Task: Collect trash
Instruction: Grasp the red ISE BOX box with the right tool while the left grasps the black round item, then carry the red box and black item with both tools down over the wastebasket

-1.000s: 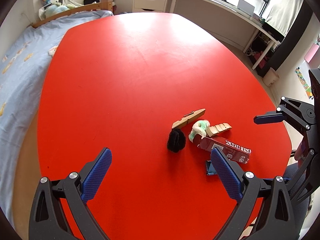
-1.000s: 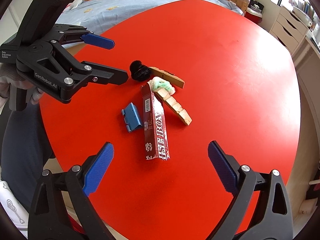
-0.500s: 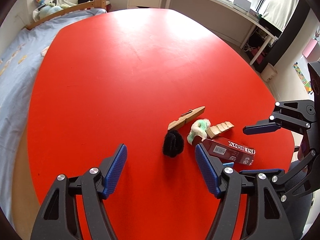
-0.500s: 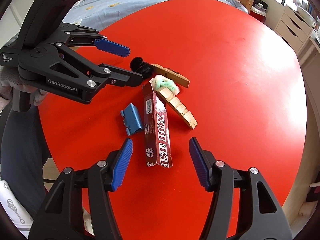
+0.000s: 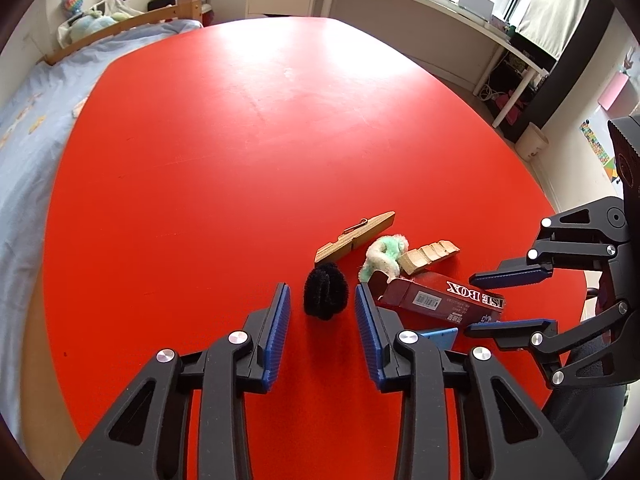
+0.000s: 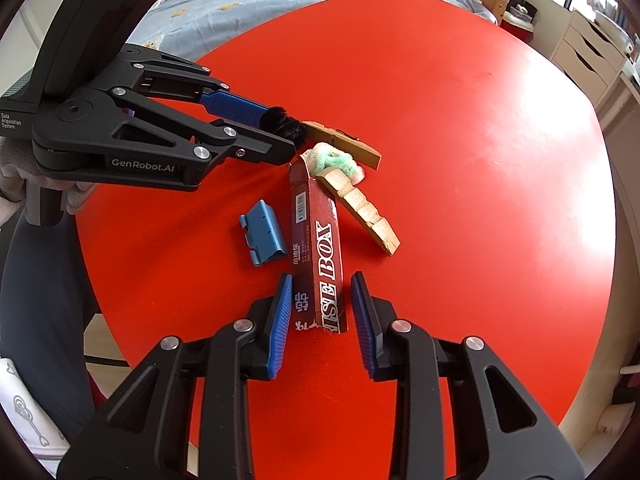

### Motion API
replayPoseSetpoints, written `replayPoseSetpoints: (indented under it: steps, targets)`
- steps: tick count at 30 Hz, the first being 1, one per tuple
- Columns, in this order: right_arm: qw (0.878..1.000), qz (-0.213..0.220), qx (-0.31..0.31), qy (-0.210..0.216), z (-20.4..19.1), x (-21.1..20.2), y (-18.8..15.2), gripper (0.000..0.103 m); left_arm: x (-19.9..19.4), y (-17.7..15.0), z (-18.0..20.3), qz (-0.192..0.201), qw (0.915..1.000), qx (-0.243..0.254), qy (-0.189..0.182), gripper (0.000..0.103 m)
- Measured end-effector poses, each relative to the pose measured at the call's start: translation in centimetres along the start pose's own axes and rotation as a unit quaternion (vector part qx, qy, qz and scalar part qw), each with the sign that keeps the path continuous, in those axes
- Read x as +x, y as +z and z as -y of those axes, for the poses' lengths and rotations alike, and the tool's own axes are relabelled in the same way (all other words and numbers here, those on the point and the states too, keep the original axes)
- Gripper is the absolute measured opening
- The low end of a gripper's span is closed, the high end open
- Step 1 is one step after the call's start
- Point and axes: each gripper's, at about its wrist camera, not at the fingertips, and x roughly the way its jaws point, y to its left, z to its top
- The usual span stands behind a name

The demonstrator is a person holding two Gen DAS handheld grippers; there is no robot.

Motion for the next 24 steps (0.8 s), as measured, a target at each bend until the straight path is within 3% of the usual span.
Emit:
replayPoseSetpoints:
  steps: [6,24]
  targets:
    - [1.000,0.005,0.000,0.002,-0.1,-0.2,0.1,0.024,-0.2,0.0,0.3,0.000,1.0000,0.003,-0.001,0.017]
    - [0.999,0.043,0.015,-0.004,-0.5,-3.4,-0.9,0.023,-3.3,-1.1,0.7,0.023,0.9997,-0.003,-0.001,0.015]
